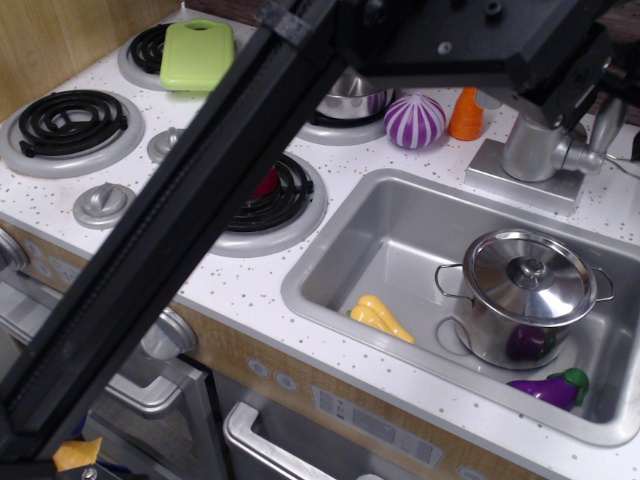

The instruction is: Turn lever vertical to front

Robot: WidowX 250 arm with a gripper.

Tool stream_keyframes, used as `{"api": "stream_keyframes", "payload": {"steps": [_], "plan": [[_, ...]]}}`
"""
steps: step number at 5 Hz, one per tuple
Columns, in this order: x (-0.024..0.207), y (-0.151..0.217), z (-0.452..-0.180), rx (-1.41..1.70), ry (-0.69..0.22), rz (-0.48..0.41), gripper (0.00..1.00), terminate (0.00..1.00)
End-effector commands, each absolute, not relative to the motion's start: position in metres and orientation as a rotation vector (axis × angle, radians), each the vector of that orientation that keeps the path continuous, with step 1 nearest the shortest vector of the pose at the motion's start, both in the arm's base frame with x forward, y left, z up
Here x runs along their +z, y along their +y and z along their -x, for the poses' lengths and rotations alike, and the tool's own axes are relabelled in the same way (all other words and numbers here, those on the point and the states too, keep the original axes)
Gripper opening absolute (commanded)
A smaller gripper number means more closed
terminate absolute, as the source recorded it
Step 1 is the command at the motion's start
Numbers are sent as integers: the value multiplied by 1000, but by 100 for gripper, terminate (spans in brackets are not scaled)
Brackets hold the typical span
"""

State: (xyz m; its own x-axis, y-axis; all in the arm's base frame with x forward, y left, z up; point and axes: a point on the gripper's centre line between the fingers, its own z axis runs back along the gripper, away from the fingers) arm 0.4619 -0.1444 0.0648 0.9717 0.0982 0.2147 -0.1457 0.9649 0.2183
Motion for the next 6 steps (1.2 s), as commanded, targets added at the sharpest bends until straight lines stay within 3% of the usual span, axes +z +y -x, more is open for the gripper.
{"api": "stream_keyframes", "payload": {"steps": [1,4,5,6], "plan": [[120,-135,-473,119,-346,-175,100,0],[136,-136,-482,82,-354,-234,100,0],[135,-134,-483,87,-365,-231,0,0],[132,-134,-482,114,-356,-197,0,0]]}}
